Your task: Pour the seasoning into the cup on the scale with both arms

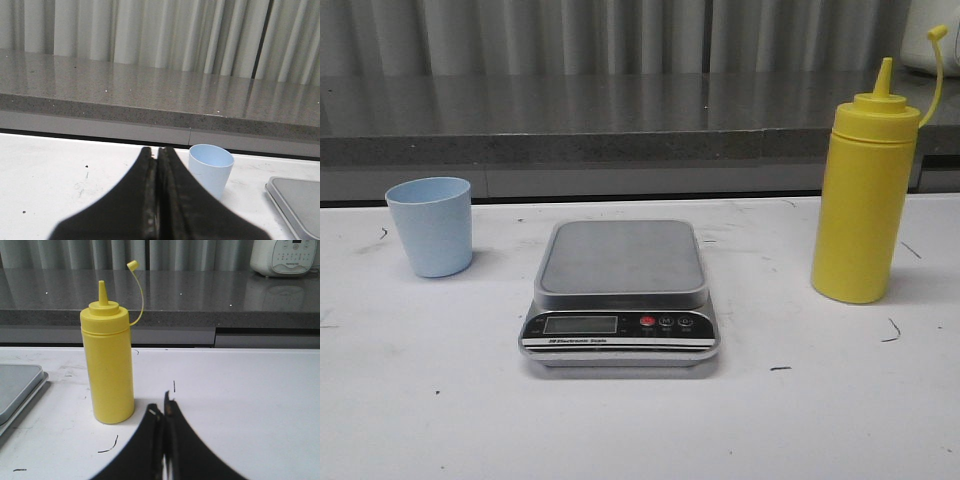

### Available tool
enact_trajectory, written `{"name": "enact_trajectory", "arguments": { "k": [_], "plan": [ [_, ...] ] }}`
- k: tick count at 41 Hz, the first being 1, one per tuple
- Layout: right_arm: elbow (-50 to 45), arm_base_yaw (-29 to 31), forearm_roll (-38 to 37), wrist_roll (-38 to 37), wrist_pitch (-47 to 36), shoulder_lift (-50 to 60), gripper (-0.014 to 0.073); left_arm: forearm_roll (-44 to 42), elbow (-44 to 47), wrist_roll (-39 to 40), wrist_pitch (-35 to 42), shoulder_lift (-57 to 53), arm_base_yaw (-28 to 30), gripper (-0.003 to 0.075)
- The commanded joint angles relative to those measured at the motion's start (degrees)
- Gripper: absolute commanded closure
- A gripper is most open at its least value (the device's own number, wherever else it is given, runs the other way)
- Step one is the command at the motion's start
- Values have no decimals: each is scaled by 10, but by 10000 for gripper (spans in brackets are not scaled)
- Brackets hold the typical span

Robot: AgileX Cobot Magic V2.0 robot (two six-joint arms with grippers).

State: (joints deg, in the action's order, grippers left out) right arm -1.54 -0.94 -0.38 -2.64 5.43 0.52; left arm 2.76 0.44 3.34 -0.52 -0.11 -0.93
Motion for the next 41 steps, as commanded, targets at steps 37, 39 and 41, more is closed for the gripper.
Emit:
{"name": "enact_trajectory", "arguments": {
  "k": [37,39,41],
  "plan": [
    [48,4,-4,4,-61,11,660,6,-42,3,65,-14,-4,740],
    [76,4,-4,4,-27,11,660,6,-78,3,51,-12,-4,740],
    [109,4,-4,5,5,10,660,6,-113,3,34,-11,-4,740]
  ]
}}
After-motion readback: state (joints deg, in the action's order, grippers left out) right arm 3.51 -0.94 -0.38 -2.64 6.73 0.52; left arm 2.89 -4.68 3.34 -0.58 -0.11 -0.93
